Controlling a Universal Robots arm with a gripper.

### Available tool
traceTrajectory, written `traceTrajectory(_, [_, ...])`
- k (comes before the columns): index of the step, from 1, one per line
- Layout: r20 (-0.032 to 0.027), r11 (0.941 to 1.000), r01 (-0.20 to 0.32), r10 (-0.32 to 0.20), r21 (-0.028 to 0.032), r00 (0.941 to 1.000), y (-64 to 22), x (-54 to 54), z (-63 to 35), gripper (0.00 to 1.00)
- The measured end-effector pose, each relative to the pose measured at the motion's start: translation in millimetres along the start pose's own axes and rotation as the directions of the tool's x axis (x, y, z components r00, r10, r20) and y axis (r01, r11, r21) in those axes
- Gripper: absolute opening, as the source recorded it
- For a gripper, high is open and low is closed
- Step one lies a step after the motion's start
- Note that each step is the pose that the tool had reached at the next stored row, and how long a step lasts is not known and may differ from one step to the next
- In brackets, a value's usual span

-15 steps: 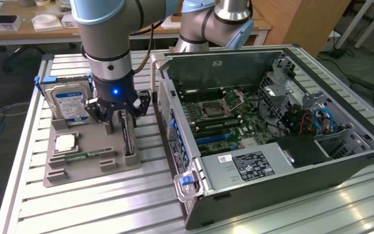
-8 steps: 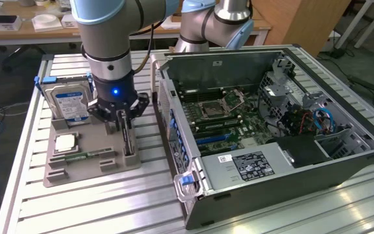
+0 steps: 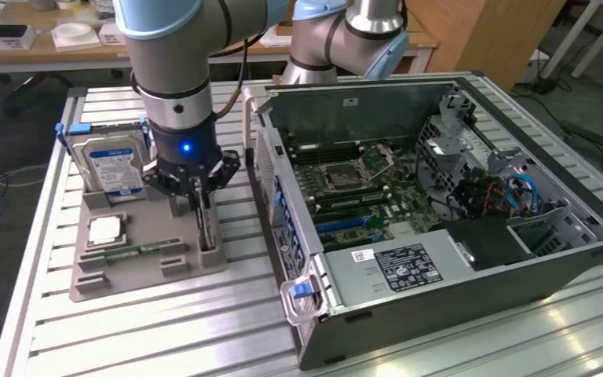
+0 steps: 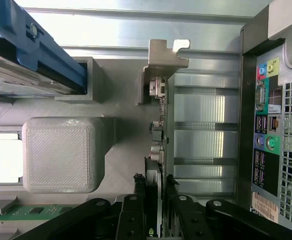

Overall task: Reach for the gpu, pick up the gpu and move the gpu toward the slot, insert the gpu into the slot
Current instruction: 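Pick up the gpu and move the gpu toward the slot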

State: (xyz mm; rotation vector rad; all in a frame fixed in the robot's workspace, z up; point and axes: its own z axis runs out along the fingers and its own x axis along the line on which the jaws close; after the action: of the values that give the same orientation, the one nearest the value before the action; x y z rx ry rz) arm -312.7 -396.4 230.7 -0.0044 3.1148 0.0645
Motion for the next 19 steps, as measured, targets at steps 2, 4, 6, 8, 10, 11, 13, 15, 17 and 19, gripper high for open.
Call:
traceTrajectory(2, [0.0001, 1.0000, 0.000, 0.000, -0.0001, 1.0000, 0.0, 0.0, 0.0, 0.26])
traceTrajectory(4, [0.0000, 1.0000, 0.000, 0.000, 0.0000, 1.0000, 0.0, 0.0, 0.0, 0.26])
traceTrajectory(6, [0.0002, 1.0000, 0.000, 0.000, -0.0002, 1.0000, 0.1, 0.5, -0.1, 0.26])
traceTrajectory(8, [0.0001, 1.0000, 0.000, 0.000, -0.0002, 1.0000, 0.1, 0.5, -1.4, 0.26])
traceTrajectory(10, [0.0000, 1.0000, 0.000, 0.000, 0.0000, 1.0000, 0.2, 0.4, -3.6, 0.26])
traceTrajectory(11, [0.0000, 1.0000, 0.000, 0.000, 0.0000, 1.0000, 0.2, 0.4, -5.1, 0.26])
traceTrajectory(13, [0.0001, 1.0000, 0.000, 0.000, -0.0001, 1.0000, 0.3, 0.3, -7.4, 0.26])
traceTrajectory(15, [0.0000, 1.0000, 0.000, 0.000, 0.0000, 1.0000, 0.5, 0.2, -10.0, 0.26])
traceTrajectory(17, [0.0001, 1.0000, 0.000, 0.000, -0.0001, 1.0000, 0.5, 0.2, -12.4, 0.26])
traceTrajectory(19, [0.0001, 1.0000, 0.000, 0.000, 0.0000, 1.0000, 0.7, 0.1, -15.2, 0.26])
